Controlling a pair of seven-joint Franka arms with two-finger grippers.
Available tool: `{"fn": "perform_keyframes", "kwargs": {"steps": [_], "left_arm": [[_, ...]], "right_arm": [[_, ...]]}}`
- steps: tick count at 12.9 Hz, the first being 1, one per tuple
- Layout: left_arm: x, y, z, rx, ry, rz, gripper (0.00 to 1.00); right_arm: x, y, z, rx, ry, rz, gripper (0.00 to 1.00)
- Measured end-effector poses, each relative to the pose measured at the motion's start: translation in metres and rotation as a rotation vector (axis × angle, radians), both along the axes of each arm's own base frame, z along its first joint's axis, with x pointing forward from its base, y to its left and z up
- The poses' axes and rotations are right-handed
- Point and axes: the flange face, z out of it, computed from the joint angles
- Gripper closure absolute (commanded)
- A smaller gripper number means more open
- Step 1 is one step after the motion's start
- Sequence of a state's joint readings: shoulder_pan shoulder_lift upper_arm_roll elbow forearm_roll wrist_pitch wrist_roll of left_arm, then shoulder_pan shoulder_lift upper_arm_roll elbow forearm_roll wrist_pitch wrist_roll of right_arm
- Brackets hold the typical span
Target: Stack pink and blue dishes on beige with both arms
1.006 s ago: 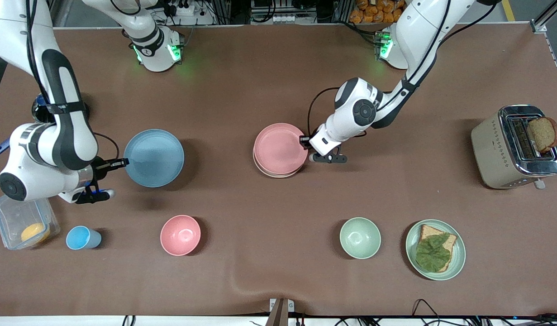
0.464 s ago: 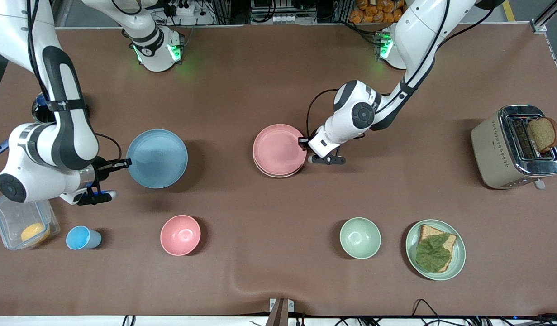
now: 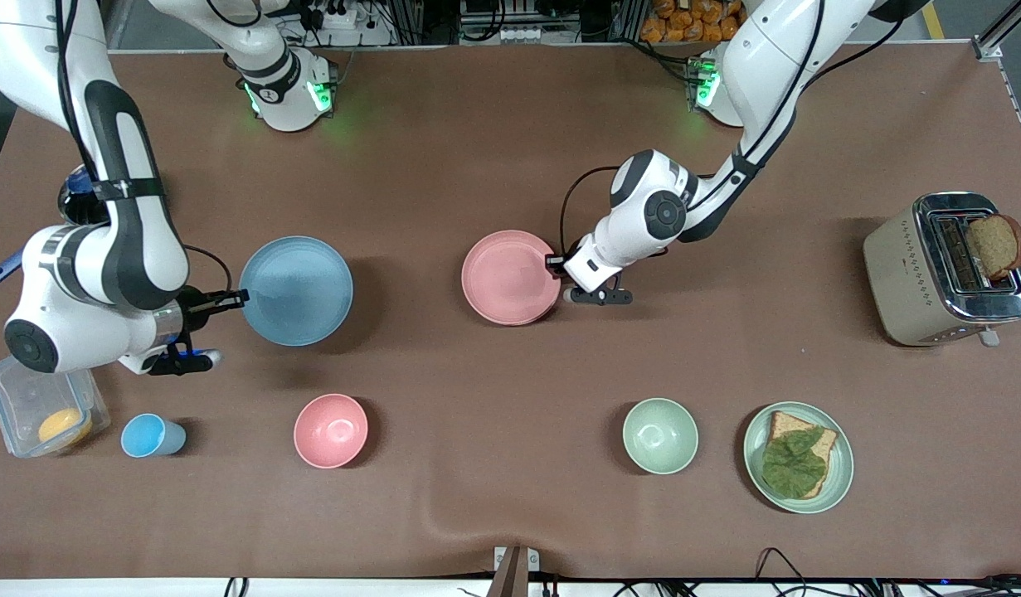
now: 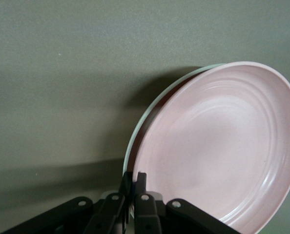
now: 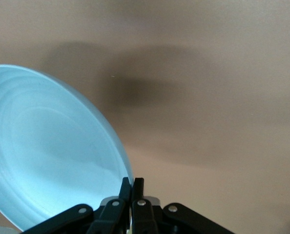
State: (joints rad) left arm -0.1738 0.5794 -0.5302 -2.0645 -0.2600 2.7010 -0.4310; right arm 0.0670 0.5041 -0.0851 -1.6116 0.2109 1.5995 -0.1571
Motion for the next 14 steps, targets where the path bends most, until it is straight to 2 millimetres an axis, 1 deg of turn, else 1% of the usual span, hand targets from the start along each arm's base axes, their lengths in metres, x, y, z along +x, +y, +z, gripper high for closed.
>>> {"fn": "perform_keyframes", "kwargs": {"steps": [2, 3, 4, 5, 6, 11, 12, 14], "left_arm": [[-0.001, -0.002, -0.001, -0.001, 0.001, -0.002, 0.93], [-0.001, -0.003, -0.001, -0.001, 0.002, -0.004, 0.87], [-0.002, -0.003, -0.002, 0.0, 0.003, -0.005, 0.61], [-0.002, -0.003, -0.002, 0.0, 0.003, -0.005, 0.2], [-0.002, -0.003, -0.002, -0.001, 0.002, -0.005, 0.0], [0.007, -0.004, 0.008, -0.011, -0.019, 0.004, 0.0], [0.01, -0.003, 0.013, -0.014, -0.028, 0.007, 0.0], [0.015, -0.003, 0.031, -0.016, -0.048, 0.004, 0.0]], "right_arm": [[0.001, 0.003, 0.002, 0.003, -0.002, -0.005, 1.0], [0.001, 0.005, 0.002, 0.017, 0.001, -0.016, 1.0], [0.0, 0.007, 0.003, 0.03, 0.006, -0.027, 1.0], [0.0, 0.008, 0.003, 0.034, 0.01, -0.032, 1.0], [0.0, 0.008, 0.003, 0.034, 0.011, -0.035, 1.0], [0.002, 0.009, 0.006, 0.03, 0.007, -0.048, 1.0], [0.002, 0.012, 0.007, 0.027, 0.008, -0.053, 1.0], [0.003, 0.02, 0.009, 0.018, 0.011, -0.063, 1.0]]}}
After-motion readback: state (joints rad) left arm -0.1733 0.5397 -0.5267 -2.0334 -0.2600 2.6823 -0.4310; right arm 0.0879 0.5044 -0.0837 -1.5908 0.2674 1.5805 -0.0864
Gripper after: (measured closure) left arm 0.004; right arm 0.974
